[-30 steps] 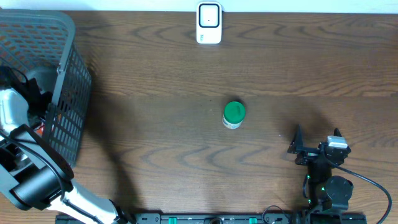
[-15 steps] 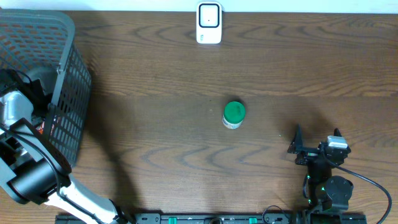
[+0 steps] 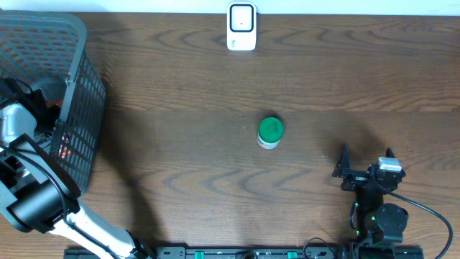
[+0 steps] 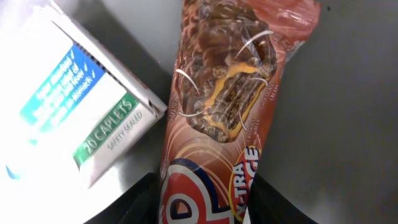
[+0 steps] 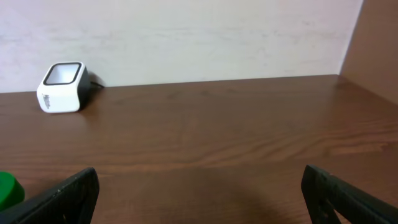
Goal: Scan the item barcode
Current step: 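Reach left gripper into basket and grasp red candy bar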
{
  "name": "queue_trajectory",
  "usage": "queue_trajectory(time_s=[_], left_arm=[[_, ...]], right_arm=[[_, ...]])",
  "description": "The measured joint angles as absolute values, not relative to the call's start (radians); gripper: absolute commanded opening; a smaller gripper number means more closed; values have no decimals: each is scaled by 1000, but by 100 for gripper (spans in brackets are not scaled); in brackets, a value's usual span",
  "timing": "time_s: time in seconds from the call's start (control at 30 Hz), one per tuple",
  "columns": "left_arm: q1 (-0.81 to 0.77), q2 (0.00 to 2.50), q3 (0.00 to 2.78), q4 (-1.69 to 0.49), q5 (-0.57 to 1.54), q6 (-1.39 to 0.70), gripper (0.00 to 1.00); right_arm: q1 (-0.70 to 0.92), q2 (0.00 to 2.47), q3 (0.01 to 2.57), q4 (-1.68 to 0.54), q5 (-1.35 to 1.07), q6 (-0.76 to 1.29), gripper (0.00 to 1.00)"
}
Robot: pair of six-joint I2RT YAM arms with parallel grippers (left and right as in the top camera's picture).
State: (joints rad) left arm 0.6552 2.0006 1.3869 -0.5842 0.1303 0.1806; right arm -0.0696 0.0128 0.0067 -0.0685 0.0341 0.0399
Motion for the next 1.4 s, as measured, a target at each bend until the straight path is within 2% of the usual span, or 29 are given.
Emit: queue_trajectory(time_s=[0.23,0.4,0.43,0.5,0.53,0.57,0.67,0.77,1.13,1.4], left_arm=[[653,1939,1377,-697,149,123,44],[652,1726,1369,-697,156,73,45],[652,1661,1370,-690,156,65,52],[652,1534,1371,-667,156,52,86],[652,1489,1374,-659,155,53,96],[652,1439,1377,-650,151,48,98],[651,1351,1392,-648,122,41,98],[651,1366,1392,-664,93,41,98],[651,1804,1347,-684,72,41,98],[651,1930,1347,-674,73,41,98]], right_arm=[[-70,13,7,-68,34,40,99],[-70,13,7,-69,34,40,99],[-70,13,7,-68,34,40,99],[-70,13,7,-68,34,40,99],[-70,13,7,-68,34,40,99],[-70,13,7,-68,34,40,99],[-70,13,7,-68,34,40,99],[-70,13,7,-68,34,40,99],[-70,13,7,-68,34,40,99],[-70,13,7,-68,34,40,99]])
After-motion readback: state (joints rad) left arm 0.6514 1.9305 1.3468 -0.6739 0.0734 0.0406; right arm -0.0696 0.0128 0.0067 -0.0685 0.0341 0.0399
